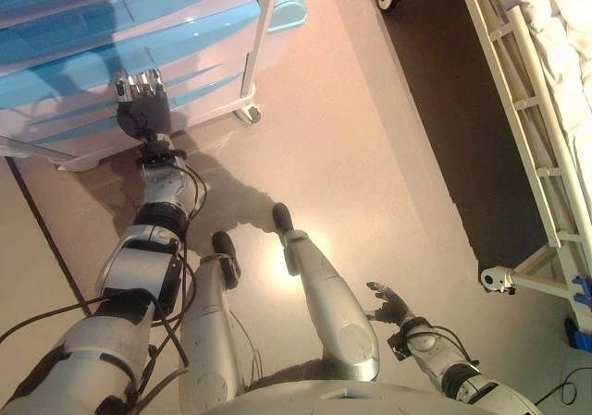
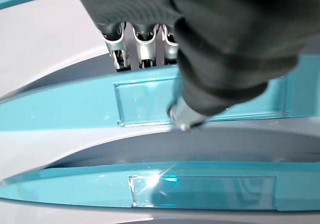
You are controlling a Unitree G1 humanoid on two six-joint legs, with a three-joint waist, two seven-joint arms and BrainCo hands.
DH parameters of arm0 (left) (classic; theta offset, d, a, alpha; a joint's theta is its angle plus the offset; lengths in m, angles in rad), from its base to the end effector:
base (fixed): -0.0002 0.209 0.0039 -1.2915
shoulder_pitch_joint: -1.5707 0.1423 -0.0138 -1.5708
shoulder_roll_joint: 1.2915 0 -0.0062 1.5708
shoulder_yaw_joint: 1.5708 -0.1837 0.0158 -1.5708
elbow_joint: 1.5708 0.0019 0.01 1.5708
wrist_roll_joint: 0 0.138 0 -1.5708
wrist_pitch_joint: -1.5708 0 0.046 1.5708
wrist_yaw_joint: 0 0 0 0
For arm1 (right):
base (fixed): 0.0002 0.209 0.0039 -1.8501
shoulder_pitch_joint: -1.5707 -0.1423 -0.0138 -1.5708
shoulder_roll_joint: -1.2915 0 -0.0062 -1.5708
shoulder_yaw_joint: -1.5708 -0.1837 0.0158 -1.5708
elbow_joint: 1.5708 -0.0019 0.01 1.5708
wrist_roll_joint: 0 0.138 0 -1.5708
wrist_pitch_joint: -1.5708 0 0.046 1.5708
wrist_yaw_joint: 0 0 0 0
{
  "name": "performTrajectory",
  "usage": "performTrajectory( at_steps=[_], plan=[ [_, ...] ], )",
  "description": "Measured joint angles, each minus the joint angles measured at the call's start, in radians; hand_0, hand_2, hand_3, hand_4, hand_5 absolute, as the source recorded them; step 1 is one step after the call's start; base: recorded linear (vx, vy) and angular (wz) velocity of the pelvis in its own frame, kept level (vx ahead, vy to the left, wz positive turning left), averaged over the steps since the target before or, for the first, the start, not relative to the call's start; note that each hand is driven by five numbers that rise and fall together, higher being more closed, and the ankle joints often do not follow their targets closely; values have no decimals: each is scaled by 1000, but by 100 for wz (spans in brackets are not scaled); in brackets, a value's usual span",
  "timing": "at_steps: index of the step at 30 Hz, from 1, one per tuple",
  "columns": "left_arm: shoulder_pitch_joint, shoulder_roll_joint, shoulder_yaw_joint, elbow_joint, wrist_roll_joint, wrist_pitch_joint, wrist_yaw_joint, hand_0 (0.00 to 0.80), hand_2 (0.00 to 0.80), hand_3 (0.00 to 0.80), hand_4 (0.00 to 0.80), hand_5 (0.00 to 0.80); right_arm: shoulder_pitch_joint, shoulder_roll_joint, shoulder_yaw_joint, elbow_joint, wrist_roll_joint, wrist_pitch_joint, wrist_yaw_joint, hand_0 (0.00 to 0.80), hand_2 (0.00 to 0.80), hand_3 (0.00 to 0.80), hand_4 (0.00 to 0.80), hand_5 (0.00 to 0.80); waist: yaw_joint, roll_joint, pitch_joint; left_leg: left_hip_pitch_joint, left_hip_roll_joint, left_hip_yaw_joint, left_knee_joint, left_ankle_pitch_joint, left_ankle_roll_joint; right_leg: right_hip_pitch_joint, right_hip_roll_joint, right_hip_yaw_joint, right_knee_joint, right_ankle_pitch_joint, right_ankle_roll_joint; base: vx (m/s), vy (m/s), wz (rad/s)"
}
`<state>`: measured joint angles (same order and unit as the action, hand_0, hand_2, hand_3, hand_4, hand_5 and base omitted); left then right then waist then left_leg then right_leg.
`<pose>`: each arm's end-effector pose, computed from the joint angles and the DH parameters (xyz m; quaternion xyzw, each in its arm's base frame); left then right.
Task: Open the drawer and pick up the medicine
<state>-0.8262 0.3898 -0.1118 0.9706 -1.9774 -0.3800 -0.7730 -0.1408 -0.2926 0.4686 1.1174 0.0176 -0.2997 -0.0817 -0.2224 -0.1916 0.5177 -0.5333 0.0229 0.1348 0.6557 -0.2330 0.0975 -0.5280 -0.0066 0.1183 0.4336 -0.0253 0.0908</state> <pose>0.3347 0.2291 0.1066 -0.5776 -0.3548 -0.0801 0.7308 0.1426 -0.2009 -0.0911 -0.2469 0.3404 0.1140 0.9001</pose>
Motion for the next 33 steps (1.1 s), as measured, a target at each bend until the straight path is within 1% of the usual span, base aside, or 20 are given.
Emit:
performTrajectory(
  at_steps=[2, 4, 7, 9, 11, 13, 14, 15, 17, 19, 21, 23, 24, 25, 27, 29, 30, 31, 33],
  plan=[
    [42, -13, 0, -31, 18, 23, 0, 800, 800, 800, 800, 800, -2, 0, 1, -12, -1, 14, 0, 0, 0, 0, 0, 0, 5, 1, 1, 24, -17, -3, -44, 19, -2, 13, -14, 1, -5, -3, -5, -46, -38, 16],
    [110, -23, 3, -88, 65, 58, 1, 800, 800, 800, 800, 800, -5, 0, 0, -31, -5, 32, -2, 0, 0, 0, 0, 0, 16, 6, 4, 52, -32, -13, -91, 42, -9, 32, -23, -3, -23, -4, -6, -44, -39, 23],
    [224, -33, 0, -143, 195, 142, 2, 800, 800, 800, 800, 800, -5, -1, -1, -39, -12, 71, -5, 0, 0, 0, 0, 0, 49, 11, 7, 111, -48, -47, -163, 75, -28, 80, -35, -28, -44, -15, -24, -16, -63, 35],
    [308, -44, 0, -176, 274, 207, 2, 800, 800, 800, 800, 800, -3, -2, -1, -42, -34, 104, -8, 0, 0, 0, 0, 0, 82, 13, 8, 166, -55, -75, -227, 101, -47, 130, -37, -53, -72, -26, -40, -19, -84, 38],
    [396, -73, 0, -215, 335, 255, 2, 800, 800, 800, 800, 800, 1, -3, -2, -45, -47, 132, -20, 0, 0, 0, 0, 0, 111, 17, 11, 224, -58, -114, -298, 136, -67, 180, -41, -81, -100, -35, -54, 10, -67, 51],
    [487, -108, 8, -254, 395, 301, 1, 800, 800, 800, 800, 800, 2, -5, -23, -65, -60, 155, -27, 0, 0, 0, 0, 0, 147, 22, 15, 273, -57, -153, -361, 166, -91, 219, -39, -112, -106, -49, -77, 7, -68, 52],
    [525, -123, 11, -260, 417, 322, -5, 800, 800, 800, 800, 800, 2, -5, -38, -74, -62, 164, -31, 0, 0, 0, 0, 0, 161, 25, 17, 303, -55, -169, -390, 178, -102, 242, -38, -133, -113, -55, -87, 10, -63, 53],
    [570, -132, 13, -260, 447, 346, -22, 800, 800, 800, 800, 800, 1, -6, -52, -90, -76, 170, -36, 0, 0, 0, 0, 0, 175, 29, 19, 334, -44, -185, -420, 191, -114, 272, -33, -156, -125, -61, -98, 35, -73, 51],
    [647, -137, 25, -258, 498, 391, -63, 800, 800, 800, 800, 800, -6, -7, -83, -116, -88, 172, -39, 0, 0, 0, 0, 0, 203, 30, 19, 370, -34, -214, -456, 209, -135, 307, -22, -187, -134, -72, -117, 21, -76, 41],
    [703, -142, 44, -229, 553, 440, -117, 800, 800, 800, 800, 800, -25, -9, -115, -123, -102, 177, -25, 0, 0, 0, 0, 0, 237, 38, 19, 402, -19, -231, -494, 229, -152, 334, -15, -220, -141, -80, -132, -6, -88, 37],
    [735, -148, 45, -172, 606, 490, -161, 800, 800, 800, 800, 800, -29, -17, -143, -137, -129, 179, -12, 0, 0, 0, 0, 0, 256, 65, 17, 428, -6, -245, -516, 243, -162, 377, -10, -262, -156, -89, -146, 0, -86, 57],
    [760, -161, 47, -102, 656, 535, -203, 800, 800, 800, 800, 800, -34, -31, -160, -138, -146, 191, 5, 0, 0, 0, 0, 0, 279, 102, 3, 441, 8, -252, -526, 248, -169, 403, -2, -285, -170, -95, -155, 14, -84, 48],
    [758, -158, 50, -77, 688, 561, -205, 800, 800, 800, 800, 800, -35, -43, -163, -138, -159, 193, 10, 0, 0, 0, 0, 0, 281, 126, -7, 439, 10, -261, -529, 254, -172, 412, -1, -300, -176, -95, -156, 22, -75, 44],
    [755, -159, 53, -42, 710, 584, -205, 800, 800, 800, 800, 800, -40, -48, -173, -129, -165, 197, 20, 0, 0, 0, 0, 0, 285, 147, -21, 442, 11, -266, -531, 258, -175, 420, 1, -305, -177, -97, -159, 33, -73, 42],
    [756, -170, 89, 40, 763, 638, -204, 800, 800, 800, 800, 800, -49, -48, -191, -97, -169, 197, 27, 0, 0, 0, 0, 0, 289, 178, -57, 461, 12, -275, -540, 262, -180, 443, 4, -322, -184, -103, -166, 42, -53, 23],
    [764, -184, 116, 104, 797, 665, -195, 800, 800, 800, 800, 800, -43, -47, -195, -76, -179, 197, 28, 0, 0, 0, 0, 0, 295, 197, -104, 464, 15, -283, -544, 264, -184, 452, 9, -331, -190, -107, -172, 39, -25, 16],
    [783, -194, 128, 118, 809, 676, -186, 800, 800, 800, 800, 800, -40, -48, -196, -64, -183, 198, 28, 0, 0, 0, 0, 0, 298, 203, -128, 466, 16, -283, -544, 265, -185, 456, 10, -338, -191, -110, -175, 44, -17, 28],
    [785, -202, 150, 125, 827, 686, -168, 800, 800, 800, 800, 800, -31, -49, -208, -57, -186, 198, 28, 0, 0, 0, 0, 0, 296, 211, -140, 469, 16, -290, -546, 270, -188, 469, 10, -355, -197, -111, -177, 47, -2, 41],
    [783, -215, 186, 152, 857, 693, -139, 800, 800, 800, 800, 800, -19, -45, -227, -34, -187, 201, 29, 0, 0, 0, 0, 0, 300, 214, -173, 474, 18, -306, -555, 280, -194, 485, 12, -381, -205, -124, -178, 50, 12, 44]
  ],
)
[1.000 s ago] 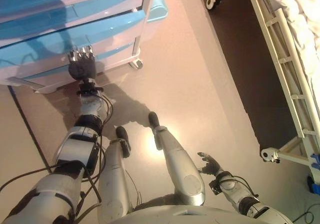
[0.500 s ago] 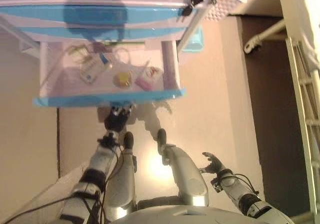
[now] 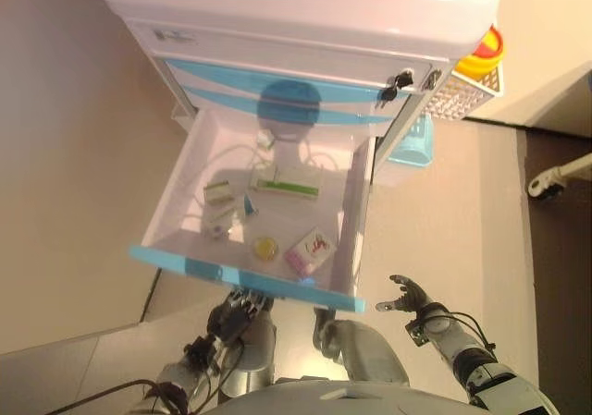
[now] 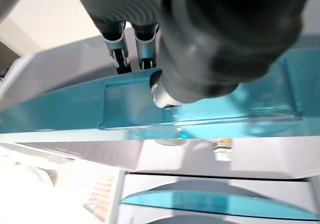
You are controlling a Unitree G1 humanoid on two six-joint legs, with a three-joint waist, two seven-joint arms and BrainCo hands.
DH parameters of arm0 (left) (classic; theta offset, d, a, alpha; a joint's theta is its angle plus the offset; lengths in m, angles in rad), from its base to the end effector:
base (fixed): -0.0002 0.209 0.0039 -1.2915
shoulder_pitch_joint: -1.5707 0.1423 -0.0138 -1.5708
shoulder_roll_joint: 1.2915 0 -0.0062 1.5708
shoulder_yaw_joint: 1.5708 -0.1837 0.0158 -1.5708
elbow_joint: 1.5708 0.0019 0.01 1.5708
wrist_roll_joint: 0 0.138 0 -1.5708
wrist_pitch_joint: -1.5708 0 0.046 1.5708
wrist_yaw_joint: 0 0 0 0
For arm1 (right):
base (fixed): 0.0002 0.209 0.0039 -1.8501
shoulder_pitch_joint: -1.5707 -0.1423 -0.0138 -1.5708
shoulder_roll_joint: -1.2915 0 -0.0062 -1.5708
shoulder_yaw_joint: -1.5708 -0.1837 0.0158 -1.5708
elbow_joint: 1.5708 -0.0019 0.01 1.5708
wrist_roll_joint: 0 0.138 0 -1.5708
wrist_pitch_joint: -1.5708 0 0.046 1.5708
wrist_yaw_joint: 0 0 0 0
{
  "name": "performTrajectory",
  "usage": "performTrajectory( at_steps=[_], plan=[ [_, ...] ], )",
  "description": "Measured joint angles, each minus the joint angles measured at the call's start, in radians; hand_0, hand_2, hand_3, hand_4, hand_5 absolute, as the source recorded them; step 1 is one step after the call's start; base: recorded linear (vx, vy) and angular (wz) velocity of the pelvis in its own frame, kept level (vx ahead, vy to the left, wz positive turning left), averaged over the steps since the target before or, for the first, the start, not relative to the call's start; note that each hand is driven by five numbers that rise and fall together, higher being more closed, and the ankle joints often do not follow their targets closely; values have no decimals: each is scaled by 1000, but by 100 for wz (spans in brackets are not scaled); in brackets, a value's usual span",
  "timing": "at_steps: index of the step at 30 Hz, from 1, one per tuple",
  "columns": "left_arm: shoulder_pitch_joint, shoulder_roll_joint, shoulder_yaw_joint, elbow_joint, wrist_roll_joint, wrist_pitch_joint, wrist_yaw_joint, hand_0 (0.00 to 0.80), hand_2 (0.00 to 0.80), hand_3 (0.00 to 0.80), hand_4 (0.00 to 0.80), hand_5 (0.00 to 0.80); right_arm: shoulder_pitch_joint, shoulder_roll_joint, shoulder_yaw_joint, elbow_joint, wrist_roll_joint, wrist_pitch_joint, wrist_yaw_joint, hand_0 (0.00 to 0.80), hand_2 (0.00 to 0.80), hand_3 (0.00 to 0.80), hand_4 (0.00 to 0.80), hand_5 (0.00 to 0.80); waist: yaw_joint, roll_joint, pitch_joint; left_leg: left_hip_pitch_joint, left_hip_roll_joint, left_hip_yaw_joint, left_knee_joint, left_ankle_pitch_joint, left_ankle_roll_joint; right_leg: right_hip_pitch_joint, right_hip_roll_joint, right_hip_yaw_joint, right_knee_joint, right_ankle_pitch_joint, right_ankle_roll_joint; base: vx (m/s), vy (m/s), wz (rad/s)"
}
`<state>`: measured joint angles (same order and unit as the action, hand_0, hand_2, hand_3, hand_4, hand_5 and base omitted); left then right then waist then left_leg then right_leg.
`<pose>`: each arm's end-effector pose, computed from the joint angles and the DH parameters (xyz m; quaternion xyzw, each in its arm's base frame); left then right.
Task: Open the drawer and pick up the medicine
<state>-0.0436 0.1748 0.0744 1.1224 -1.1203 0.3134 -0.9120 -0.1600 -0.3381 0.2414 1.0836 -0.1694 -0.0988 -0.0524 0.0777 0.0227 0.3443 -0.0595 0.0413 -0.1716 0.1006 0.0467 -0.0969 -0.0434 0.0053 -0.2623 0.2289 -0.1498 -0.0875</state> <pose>0.1004 0.2025 -0.1102 -0.6304 0.2532 -0.0632 0.7311 0.1549 -0.2358 -0.0803 -0.2962 0.3992 0.0478 0.8664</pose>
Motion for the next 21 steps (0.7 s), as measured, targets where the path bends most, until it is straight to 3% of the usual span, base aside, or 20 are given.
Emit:
performTrajectory(
  at_steps=[6, 7, 8, 11, 15, 18, 21],
  plan=[
    [-8, 0, 33, 68, 62, 17, 34, 800, 800, 800, 800, 800, 26, 0, -12, 61, -17, 12, -6, 0, 0, 0, 0, 0, 2, 1, -79, 2, 5, 1, -7, 8, -5, 1, 1, -18, 13, -11, -8, 21, 31, 10],
    [-10, 0, 32, 76, 66, 13, 38, 505, 505, 505, 505, 505, 34, 0, -13, 76, -20, 14, -13, 0, 0, 0, 0, 0, 2, 1, -87, 2, 5, 1, -9, 10, -4, 0, 0, -20, 15, -12, -8, 13, 28, 6],
    [-11, -1, 31, 79, 75, 7, 44, 0, 0, 0, 0, 0, 43, 0, -14, 85, -23, 21, -21, 0, 0, 0, 0, 0, 2, 2, -93, 2, 5, 1, -9, 10, -4, 0, 0, -21, 16, -13, -8, 27, 23, 5],
    [-12, -17, 7, 94, 137, -89, 124, 0, 0, 0, 0, 0, 63, -3, -53, 126, -61, 54, -96, 0, 0, 0, 0, 0, 2, 18, -133, 8, 1, 1, -23, 14, 2, 0, -4, -22, 15, -16, -4, 44, 13, 2],
    [9, -16, -42, 134, 367, -264, 320, 0, 0, 0, 0, 0, 96, -29, -79, 153, -75, 57, -228, 0, 0, 0, 0, 0, -1, 48, -222, 33, -6, 5, -41, 13, 7, 19, -10, -16, 3, -21, 6, 45, 7, -3],
    [58, 39, -89, 150, 582, -381, 511, 0, 0, 0, 0, 0, 92, -68, -112, 146, -44, 24, -323, 0, 0, 0, 0, 0, -1, 61, -250, 59, -7, 30, -47, 10, 13, 31, -10, 5, -4, -19, 10, 27, 22, -17],
    [110, 106, -170, 148, 747, -427, 626, 0, 0, 0, 0, 0, 88, -123, -155, 84, -7, -16, -384, 0, 0, 0, 0, 0, -3, 51, -249, 68, -9, 49, -55, 4, 21, 29, -10, 26, -5, -16, 16, 3, 49, -18]
  ],
)
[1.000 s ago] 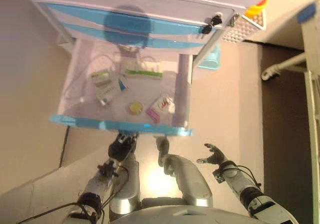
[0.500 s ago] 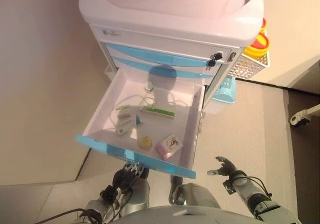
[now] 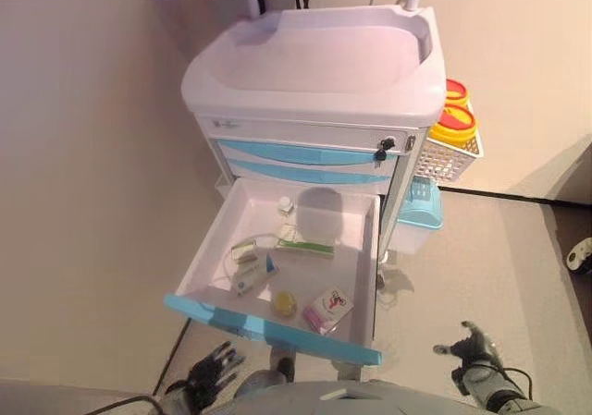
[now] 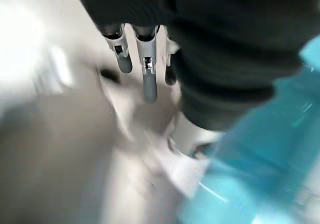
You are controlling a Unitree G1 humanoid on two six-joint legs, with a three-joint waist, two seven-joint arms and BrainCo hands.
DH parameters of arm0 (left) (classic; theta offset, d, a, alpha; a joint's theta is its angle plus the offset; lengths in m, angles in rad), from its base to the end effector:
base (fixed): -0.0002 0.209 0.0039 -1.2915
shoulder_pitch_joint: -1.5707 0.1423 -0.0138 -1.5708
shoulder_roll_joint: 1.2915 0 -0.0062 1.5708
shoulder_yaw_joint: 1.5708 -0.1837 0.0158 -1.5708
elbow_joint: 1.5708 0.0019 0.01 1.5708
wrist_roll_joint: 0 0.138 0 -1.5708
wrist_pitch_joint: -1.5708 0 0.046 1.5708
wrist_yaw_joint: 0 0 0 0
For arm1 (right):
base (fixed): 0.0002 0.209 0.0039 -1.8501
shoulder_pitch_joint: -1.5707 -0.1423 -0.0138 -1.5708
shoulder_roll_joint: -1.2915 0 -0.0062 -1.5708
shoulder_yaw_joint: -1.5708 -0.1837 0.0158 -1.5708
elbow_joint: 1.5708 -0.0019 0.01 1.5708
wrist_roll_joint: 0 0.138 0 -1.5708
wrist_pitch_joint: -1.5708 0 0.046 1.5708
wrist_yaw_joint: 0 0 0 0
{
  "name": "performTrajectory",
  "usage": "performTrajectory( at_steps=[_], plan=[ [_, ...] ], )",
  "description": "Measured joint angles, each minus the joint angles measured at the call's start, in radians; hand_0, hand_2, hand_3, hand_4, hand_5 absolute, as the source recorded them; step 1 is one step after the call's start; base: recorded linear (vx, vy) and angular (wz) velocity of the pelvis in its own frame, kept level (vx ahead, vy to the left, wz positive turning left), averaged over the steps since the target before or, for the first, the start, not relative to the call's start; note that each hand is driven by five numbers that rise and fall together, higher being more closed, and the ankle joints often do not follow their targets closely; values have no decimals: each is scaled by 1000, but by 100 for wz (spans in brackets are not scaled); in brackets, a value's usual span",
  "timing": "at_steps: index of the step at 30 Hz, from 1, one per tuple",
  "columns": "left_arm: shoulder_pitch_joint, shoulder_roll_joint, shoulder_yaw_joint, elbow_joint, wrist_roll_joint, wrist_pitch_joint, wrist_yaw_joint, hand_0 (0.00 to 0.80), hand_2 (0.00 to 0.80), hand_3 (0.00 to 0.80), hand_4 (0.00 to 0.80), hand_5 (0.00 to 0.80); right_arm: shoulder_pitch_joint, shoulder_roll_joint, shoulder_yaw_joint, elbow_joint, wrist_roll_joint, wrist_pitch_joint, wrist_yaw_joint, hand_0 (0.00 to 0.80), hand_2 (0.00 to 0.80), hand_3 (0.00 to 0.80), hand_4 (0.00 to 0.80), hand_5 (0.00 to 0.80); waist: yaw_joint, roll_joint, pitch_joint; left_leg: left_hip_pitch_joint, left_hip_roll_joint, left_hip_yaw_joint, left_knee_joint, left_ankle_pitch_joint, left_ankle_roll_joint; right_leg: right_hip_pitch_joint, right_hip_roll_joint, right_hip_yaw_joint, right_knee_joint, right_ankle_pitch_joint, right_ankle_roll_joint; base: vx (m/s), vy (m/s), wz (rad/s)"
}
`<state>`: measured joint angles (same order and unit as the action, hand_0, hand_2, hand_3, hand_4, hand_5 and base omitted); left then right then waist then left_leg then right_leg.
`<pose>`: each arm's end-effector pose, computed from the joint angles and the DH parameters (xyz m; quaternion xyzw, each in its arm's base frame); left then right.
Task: Open the drawer and pick up the medicine
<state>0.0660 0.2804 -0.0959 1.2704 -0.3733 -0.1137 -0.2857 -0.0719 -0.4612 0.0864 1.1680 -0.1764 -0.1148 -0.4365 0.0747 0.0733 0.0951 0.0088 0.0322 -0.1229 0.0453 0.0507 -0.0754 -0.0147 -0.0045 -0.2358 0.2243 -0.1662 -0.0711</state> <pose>0.0444 0.2450 -0.1140 -0.0788 0.5476 0.0435 0.8319 0.1129 -0.2964 -0.0759 -0.3854 0.3993 -0.2072 0.8057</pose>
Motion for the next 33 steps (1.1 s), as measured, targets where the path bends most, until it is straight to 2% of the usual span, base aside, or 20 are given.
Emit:
performTrajectory(
  at_steps=[4, 8, 10, 12, 14, 19, 25, 30, 33],
  plan=[
    [52, 9, -37, 0, 59, 3, 65, 0, 0, 0, 0, 0, -17, -88, -76, -215, -2, -21, -95, 0, 0, 0, 0, 0, -15, -32, -2, 24, -15, 35, -20, -6, 18, -11, 0, 78, -8, 18, 22, -12, 72, -45],
    [63, 13, -34, -1, 60, 3, 93, 0, 0, 0, 0, 0, -28, -121, -92, -521, -52, -15, -161, 0, 0, 0, 0, 0, -50, -66, 10, 40, -21, 75, -33, -14, 43, 5, -1, 133, -63, 55, 44, -30, 81, -37],
    [58, 13, -32, -1, 62, 3, 103, 0, 0, 0, 0, 0, -42, -124, -92, -645, -108, -34, -167, 0, 0, 0, 0, 0, -66, -79, 16, 40, -23, 92, -39, -13, 54, 11, -3, 152, -94, 77, 55, -47, 76, -30],
    [58, 8, -19, -2, 66, 4, 105, 0, 0, 0, 0, 0, -44, -131, -90, -817, -154, -38, -126, 0, 0, 0, 0, 0, -83, -79, 19, 45, -29, 101, -53, -9, 65, 20, -8, 167, -127, 97, 65, -47, 56, -21],
    [54, -2, -12, -5, 81, 4, 105, 0, 0, 0, 0, 0, -52, -186, -64, -953, -201, -78, -23, 0, 0, 0, 0, 0, -84, -69, 22, 55, -36, 115, -66, -8, 76, 32, -16, 176, -155, 113, 77, -39, 26, -17],
    [53, -6, 0, -22, 97, 15, 104, 0, 0, 0, 0, 0, -120, -312, 0, -1127, -203, -195, 256, 0, 0, 0, 0, 0, -78, -65, 26, 55, -48, 113, -96, 7, 88, 48, -24, 175, -208, 142, 89, -27, 13, 1],
    [48, -6, 2, -23, 97, 24, 101, 0, 0, 0, 0, 0, -194, -346, 203, -1212, -197, -298, 504, 0, 0, 0, 0, 0, -64, -68, 26, 67, -52, 88, -117, 11, 86, 93, -25, 148, -272, 162, 86, -21, -14, 13],
    [30, -5, -4, -23, 97, 29, 101, 0, 0, 0, 0, 0, -279, -348, 367, -1206, -245, -343, 605, 0, 0, 0, 0, 0, -40, -75, 28, 67, -54, 46, -126, 17, 81, 125, -24, 111, -314, 171, 83, -19, -43, 26],
    [24, -4, -5, -24, 97, 44, 100, 0, 0, 0, 0, 0, -343, -343, 452, -1186, -283, -360, 644, 0, 0, 0, 0, 0, -9, -80, 30, 60, -52, 31, -130, 23, 74, 127, -19, 107, -316, 170, 82, -18, -48, 22]
  ],
)
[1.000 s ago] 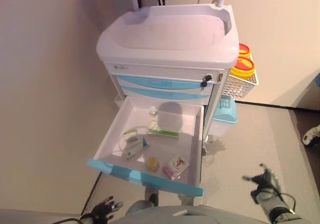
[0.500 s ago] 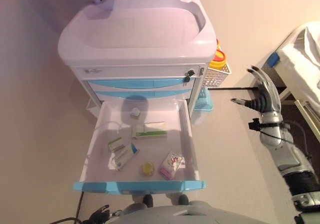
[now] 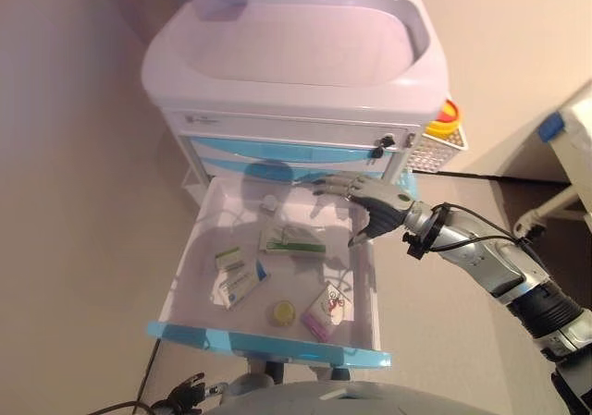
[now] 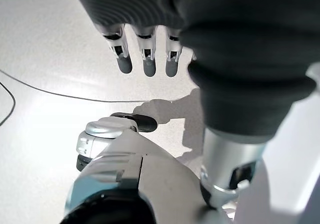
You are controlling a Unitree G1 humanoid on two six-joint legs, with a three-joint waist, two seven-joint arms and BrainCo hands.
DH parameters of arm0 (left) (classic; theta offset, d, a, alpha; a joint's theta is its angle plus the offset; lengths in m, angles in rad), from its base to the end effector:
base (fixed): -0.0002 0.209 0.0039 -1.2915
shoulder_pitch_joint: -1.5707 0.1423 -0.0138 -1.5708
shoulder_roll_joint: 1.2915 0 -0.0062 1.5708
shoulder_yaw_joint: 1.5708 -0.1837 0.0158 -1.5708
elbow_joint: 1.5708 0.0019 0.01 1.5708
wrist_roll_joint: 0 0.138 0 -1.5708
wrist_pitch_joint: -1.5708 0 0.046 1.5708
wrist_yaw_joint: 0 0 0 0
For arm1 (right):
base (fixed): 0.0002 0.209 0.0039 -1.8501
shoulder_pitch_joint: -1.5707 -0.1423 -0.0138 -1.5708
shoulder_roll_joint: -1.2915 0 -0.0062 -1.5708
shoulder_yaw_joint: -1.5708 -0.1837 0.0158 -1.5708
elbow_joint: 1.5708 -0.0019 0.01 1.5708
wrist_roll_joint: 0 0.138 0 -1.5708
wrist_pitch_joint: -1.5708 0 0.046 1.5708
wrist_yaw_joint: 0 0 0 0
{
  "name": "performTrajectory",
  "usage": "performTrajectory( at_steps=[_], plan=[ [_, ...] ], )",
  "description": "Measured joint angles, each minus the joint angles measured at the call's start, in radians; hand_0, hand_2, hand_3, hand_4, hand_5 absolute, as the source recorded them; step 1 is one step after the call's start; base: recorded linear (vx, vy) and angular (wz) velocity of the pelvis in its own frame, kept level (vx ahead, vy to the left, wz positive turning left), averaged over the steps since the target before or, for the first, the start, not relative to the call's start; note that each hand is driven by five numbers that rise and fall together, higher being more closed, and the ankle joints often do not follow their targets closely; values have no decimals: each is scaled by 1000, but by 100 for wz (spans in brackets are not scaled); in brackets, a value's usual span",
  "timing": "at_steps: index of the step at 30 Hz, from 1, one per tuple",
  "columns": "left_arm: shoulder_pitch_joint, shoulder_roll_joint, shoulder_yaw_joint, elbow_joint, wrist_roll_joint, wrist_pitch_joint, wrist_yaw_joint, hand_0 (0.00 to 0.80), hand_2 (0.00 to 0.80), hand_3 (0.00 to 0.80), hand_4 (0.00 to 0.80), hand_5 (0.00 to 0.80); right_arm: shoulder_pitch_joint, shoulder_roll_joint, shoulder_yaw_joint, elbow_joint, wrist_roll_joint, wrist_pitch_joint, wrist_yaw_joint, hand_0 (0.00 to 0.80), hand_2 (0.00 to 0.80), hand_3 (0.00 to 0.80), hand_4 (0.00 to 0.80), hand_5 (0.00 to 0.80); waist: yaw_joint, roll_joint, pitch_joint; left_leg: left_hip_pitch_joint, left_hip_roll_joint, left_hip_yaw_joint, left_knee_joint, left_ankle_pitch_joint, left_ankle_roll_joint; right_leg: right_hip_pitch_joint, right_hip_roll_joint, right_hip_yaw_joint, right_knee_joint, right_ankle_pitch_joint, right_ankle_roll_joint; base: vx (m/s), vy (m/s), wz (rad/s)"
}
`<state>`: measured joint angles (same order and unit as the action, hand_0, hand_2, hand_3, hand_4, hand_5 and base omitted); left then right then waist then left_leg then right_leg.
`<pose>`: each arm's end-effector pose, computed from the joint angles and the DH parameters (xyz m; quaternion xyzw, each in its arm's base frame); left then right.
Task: Open the drawer and pick up the medicine
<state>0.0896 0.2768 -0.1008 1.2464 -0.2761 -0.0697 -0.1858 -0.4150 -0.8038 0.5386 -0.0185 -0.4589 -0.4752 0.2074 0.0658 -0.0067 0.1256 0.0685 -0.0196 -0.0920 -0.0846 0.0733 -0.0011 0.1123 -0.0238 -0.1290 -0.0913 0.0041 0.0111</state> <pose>0.0380 0.2423 -0.1153 -0.0216 0.5795 0.0520 0.8130 0.2388 -0.1716 0.1245 -0.5778 -0.2656 0.3986 0.6608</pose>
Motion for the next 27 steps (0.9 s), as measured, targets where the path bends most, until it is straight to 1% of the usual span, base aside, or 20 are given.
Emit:
performTrajectory(
  at_steps=[3, 5, 6, 7, 10, 15, 20, 21, 23, 27],
  plan=[
    [-19, 3, -1, 1, 0, 23, -6, 0, 0, 0, 0, 0, -53, 13, 85, 82, -65, -7, 18, 0, 0, 0, 0, 0, 30, -6, 3, -9, -2, -36, -3, 12, -3, 4, 0, -30, 0, -1, 0, -6, -56, 33],
    [-22, 9, -2, 1, 0, 25, -6, 0, 0, 0, 0, 0, -72, 48, 129, 167, -109, -5, 19, 0, 0, 0, 0, 0, 49, -16, 9, -11, -2, -54, -3, 18, -5, 10, 0, -50, -1, -5, 1, -11, -47, 30],
    [-28, 11, -2, 0, 0, 27, -7, 0, 0, 0, 0, 0, -73, 61, 148, 201, -128, -4, 20, 0, 0, 0, 0, 0, 51, -22, 13, -11, -3, -62, -3, 20, -6, 14, 0, -52, -1, -8, 1, -13, -55, 34],
    [-26, 11, -6, 0, 0, 27, -7, 0, 0, 0, 0, 0, -72, 82, 163, 225, -142, -6, 15, 0, 0, 0, 0, 0, 71, -21, 15, -20, -5, -74, -3, 25, -8, 18, 1, -60, 0, -12, 2, -13, -75, 36],
    [-36, 12, -13, -7, 0, 29, -7, 0, 0, 0, 0, 0, -75, 128, 216, 332, -181, 1, 2, 0, 0, 0, 0, 0, 85, -24, 16, -35, -6, -106, -4, 31, -20, 15, 1, -100, -1, -13, 3, 9, -56, 40],
    [-30, 10, -13, -7, 1, 47, -7, 0, 0, 0, 0, 0, -69, 209, 254, 457, -252, 29, -40, 0, 0, 0, 0, 0, 129, -22, 16, -57, -4, -113, -4, 47, -23, 15, 0, -147, -1, -15, -1, 15, -44, 30],
    [-29, 9, -15, -6, 17, 47, -15, 0, 0, 0, 0, 0, -68, 274, 265, 542, -297, 43, -75, 0, 0, 0, 0, 0, 161, -21, 16, -66, -14, -153, -3, 57, -22, 20, -3, -180, -1, -21, 0, 18, -26, 23],
    [-31, 10, -19, -7, 22, 47, -16, 0, 0, 0, 0, 0, -68, 284, 266, 555, -302, 44, -78, 0, 0, 0, 0, 0, 163, -21, 16, -68, -15, -158, -3, 57, -22, 20, -4, -185, -1, -22, 0, 28, -23, 17],
    [-32, 10, -21, -7, 24, 46, -18, 0, 0, 0, 0, 0, -68, 295, 272, 578, -316, 45, -90, 0, 0, 0, 0, 0, 181, -21, 16, -70, -16, -160, -3, 58, -22, 19, -4, -187, -1, -22, 0, 21, -19, 7],
    [-31, 10, -22, -7, 41, 45, -18, 0, 0, 0, 0, 0, -68, 311, 295, 603, -330, 45, -113, 0, 0, 0, 0, 0, 194, -21, 16, -72, -17, -165, -3, 59, -22, 20, -4, -192, -1, -23, 0, 9, -8, 2]
  ],
)
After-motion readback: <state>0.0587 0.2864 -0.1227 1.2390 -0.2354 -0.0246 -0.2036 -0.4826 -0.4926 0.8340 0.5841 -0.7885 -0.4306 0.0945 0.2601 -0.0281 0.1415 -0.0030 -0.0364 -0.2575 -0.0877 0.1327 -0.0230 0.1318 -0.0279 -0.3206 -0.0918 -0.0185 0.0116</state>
